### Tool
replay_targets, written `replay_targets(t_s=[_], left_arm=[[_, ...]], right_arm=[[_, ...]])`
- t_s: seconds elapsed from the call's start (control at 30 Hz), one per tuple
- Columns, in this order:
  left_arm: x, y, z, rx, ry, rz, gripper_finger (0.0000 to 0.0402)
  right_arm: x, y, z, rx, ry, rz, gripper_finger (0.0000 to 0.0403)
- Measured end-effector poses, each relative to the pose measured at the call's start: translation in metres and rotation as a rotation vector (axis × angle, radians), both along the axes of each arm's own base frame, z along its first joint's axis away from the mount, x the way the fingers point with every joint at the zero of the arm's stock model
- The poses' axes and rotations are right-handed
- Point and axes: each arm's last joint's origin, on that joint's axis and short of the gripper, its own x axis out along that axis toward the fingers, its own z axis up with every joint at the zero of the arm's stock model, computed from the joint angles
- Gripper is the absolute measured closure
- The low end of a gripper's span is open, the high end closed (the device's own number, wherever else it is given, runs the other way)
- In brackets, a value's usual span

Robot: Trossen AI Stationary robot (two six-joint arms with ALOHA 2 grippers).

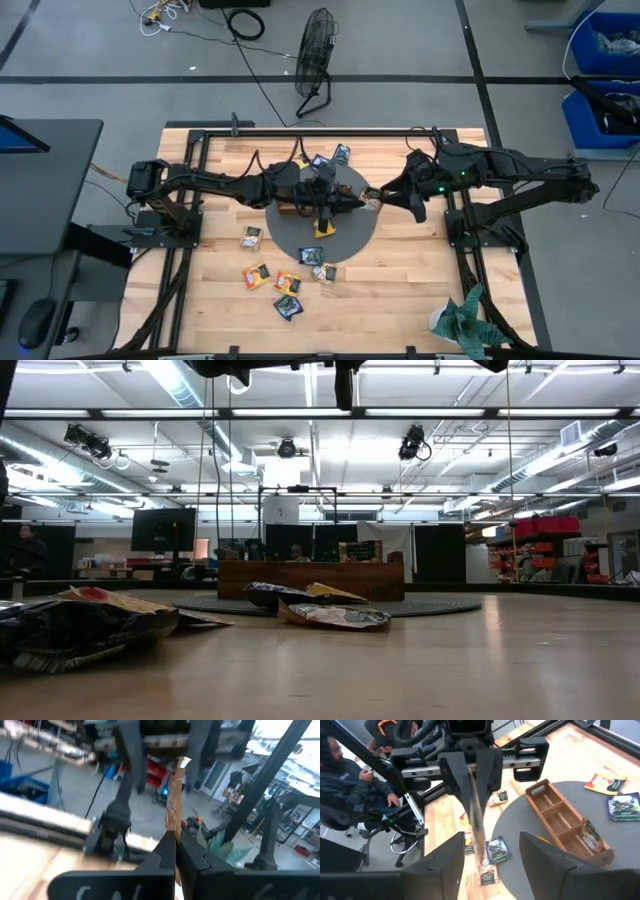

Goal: Pick & Place Tea
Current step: Put the brown tea bag into the right section of the wooden organizer

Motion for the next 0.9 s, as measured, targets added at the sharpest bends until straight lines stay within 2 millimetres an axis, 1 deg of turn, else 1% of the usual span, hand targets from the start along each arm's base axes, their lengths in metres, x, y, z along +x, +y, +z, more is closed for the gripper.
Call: replay_targets(t_s=[0.27, 0.47, 0.77, 0.83, 0.9], left_arm=[[0.0, -0.0004, -0.0001, -0.01, 0.004, 0.004, 0.0399], [-0.0001, 0.0, 0.001, -0.012, -0.008, 0.009, 0.0399], [-0.0001, 0.0, 0.0011, -0.013, -0.009, 0.009, 0.0399], [-0.0002, 0.0, 0.0012, -0.012, -0.01, 0.009, 0.0399], [-0.0002, -0.0001, 0.0012, -0.013, -0.01, 0.008, 0.0399]], right_arm=[[0.0016, 0.0001, 0.0034, -0.014, -0.04, 0.009, 0.0221], [0.002, 0.0005, 0.0035, 0.003, -0.04, 0.013, 0.0244], [0.0026, 0.0005, 0.0048, 0.009, -0.055, 0.012, 0.0307], [0.0026, 0.0005, 0.0047, 0.007, -0.055, 0.013, 0.0327], [0.0026, 0.0006, 0.0047, 0.003, -0.055, 0.017, 0.0355]])
